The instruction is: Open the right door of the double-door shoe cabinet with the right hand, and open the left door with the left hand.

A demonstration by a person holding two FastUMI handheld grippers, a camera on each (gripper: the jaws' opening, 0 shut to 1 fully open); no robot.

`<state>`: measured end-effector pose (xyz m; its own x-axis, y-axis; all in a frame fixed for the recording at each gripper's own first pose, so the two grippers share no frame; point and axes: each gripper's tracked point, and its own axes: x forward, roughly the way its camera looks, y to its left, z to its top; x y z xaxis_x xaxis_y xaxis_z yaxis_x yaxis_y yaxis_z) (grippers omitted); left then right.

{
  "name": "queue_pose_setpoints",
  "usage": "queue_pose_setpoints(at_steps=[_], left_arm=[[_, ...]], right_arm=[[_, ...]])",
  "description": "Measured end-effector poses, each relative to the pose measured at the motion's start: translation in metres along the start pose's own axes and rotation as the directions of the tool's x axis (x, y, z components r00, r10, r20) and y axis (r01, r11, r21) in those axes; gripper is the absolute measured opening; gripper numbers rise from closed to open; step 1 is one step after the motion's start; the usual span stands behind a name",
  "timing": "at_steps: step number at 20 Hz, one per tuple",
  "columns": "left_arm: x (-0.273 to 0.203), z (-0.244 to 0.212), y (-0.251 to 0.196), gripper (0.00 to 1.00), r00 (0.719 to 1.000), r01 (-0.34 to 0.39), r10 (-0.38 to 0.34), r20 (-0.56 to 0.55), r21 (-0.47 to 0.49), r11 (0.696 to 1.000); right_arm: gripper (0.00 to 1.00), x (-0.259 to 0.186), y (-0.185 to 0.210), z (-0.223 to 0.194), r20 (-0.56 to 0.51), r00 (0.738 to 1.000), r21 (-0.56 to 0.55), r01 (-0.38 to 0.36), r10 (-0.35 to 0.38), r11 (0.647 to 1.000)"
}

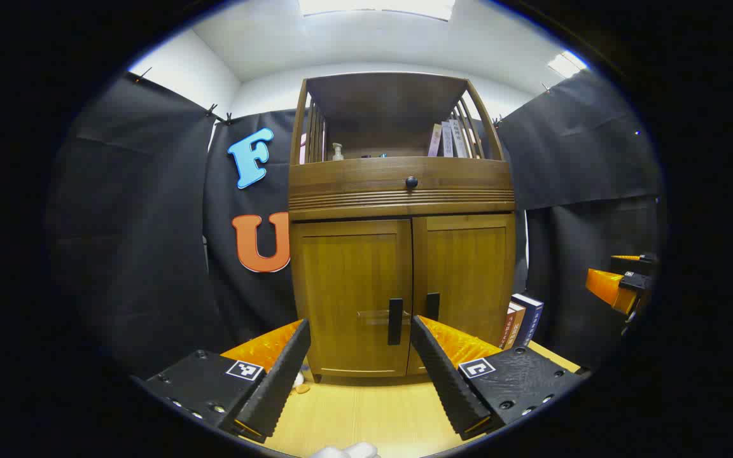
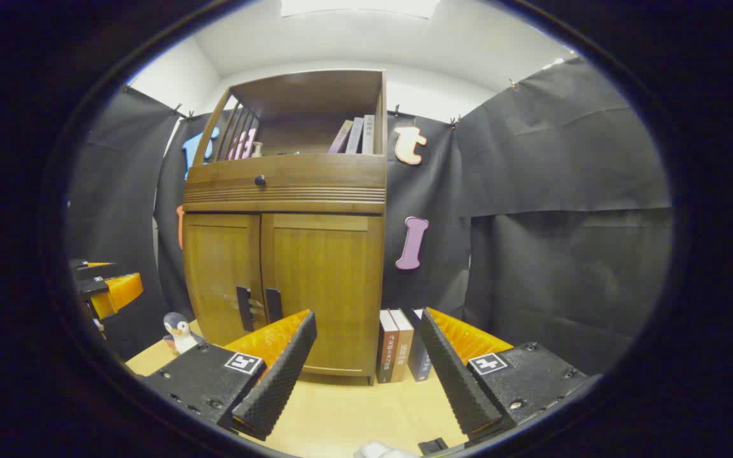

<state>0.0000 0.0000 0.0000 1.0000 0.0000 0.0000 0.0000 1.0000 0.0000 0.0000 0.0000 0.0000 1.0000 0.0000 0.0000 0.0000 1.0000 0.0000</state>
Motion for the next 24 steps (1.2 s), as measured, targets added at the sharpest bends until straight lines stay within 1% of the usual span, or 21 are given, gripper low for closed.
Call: queue_pose_setpoints(at_steps=[5, 10, 13, 18, 21, 24], left_arm=[[0.000, 0.000, 0.011, 0.96, 1.000, -0.019, 0.019, 0.002, -0.002, 1.000], [0.001, 0.004, 0.013, 0.96, 1.000, -0.023, 0.022, 0.012, 0.022, 0.999], [0.002, 0.004, 0.012, 0.96, 1.000, -0.016, 0.016, 0.012, 0.023, 1.000], [-0.002, 0.005, 0.016, 0.96, 1.000, -0.021, 0.021, 0.012, 0.015, 1.000], [-0.004, 0.001, 0.021, 0.96, 0.999, -0.033, 0.033, 0.000, 0.008, 0.999], [-0.009, -0.002, 0.031, 0.96, 0.998, -0.058, 0.058, -0.010, -0.001, 0.998]], right_arm=[[1.00, 0.004, 0.008, 0.002, 0.003, 1.000, -0.008, -0.019, 0.019, 1.000], [1.00, 0.009, 0.014, -0.005, -0.008, 0.999, 0.001, -0.032, 0.032, 0.999], [1.00, 0.010, 0.015, -0.004, -0.002, 0.999, -0.004, -0.032, 0.032, 0.999], [1.00, 0.023, 0.021, -0.013, -0.013, 0.999, -0.020, -0.037, 0.037, 0.999], [1.00, 0.036, 0.031, -0.023, -0.024, 0.998, -0.029, -0.052, 0.052, 0.998], [1.00, 0.052, 0.050, -0.030, -0.024, 0.997, -0.045, -0.081, 0.080, 0.996]])
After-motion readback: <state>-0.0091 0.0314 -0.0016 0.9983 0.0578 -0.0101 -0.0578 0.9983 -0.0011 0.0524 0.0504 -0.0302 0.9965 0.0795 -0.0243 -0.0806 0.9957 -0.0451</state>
